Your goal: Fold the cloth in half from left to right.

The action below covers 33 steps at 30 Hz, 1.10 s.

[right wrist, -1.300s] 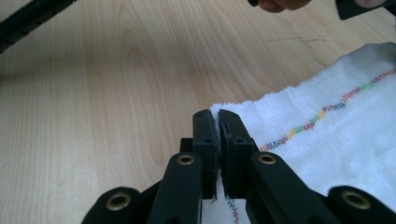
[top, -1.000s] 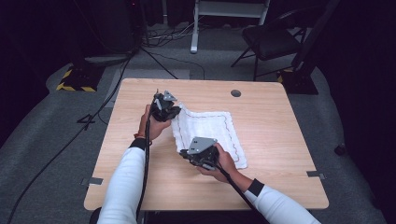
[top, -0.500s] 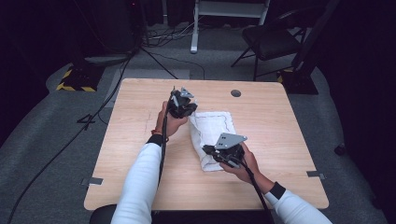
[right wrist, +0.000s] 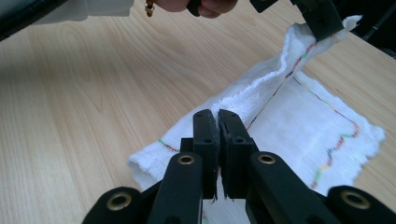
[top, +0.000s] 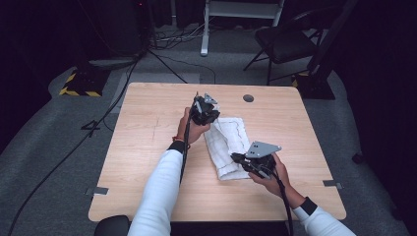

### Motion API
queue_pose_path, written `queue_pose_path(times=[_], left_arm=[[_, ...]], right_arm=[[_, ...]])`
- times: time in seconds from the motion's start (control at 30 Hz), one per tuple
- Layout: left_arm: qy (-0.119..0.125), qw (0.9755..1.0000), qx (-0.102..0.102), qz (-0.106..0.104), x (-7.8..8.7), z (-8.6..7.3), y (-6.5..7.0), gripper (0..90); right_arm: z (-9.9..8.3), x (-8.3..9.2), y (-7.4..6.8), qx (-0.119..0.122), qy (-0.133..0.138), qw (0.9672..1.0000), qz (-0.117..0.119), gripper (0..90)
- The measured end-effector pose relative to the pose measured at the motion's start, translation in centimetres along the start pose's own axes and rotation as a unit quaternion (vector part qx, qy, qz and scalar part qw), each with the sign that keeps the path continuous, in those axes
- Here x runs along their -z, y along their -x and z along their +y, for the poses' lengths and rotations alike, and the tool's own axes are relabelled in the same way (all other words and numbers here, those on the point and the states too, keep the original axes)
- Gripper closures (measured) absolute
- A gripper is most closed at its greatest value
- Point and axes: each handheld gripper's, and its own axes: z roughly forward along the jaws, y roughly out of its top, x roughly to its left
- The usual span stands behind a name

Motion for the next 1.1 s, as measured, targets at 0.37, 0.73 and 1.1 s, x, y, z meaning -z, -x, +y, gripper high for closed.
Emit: queue_pose_path(times=[0.37,0.73,1.1], left_arm=[[-0.007,0.9998,-0.014,-0.014,-2.8,1.2,2.2,84.5],[-0.013,0.9996,-0.020,-0.015,-4.7,1.9,3.3,84.3],[-0.021,0.9991,-0.034,-0.012,-5.9,1.8,4.8,72.1]], right_arm=[[-2.4,1.8,1.2,-0.012,-0.021,0.9995,-0.018,86.5],[-3.8,2.3,1.5,-0.012,-0.038,0.9988,-0.028,86.4],[-5.6,2.9,1.9,-0.027,-0.062,0.9968,-0.043,72.4]])
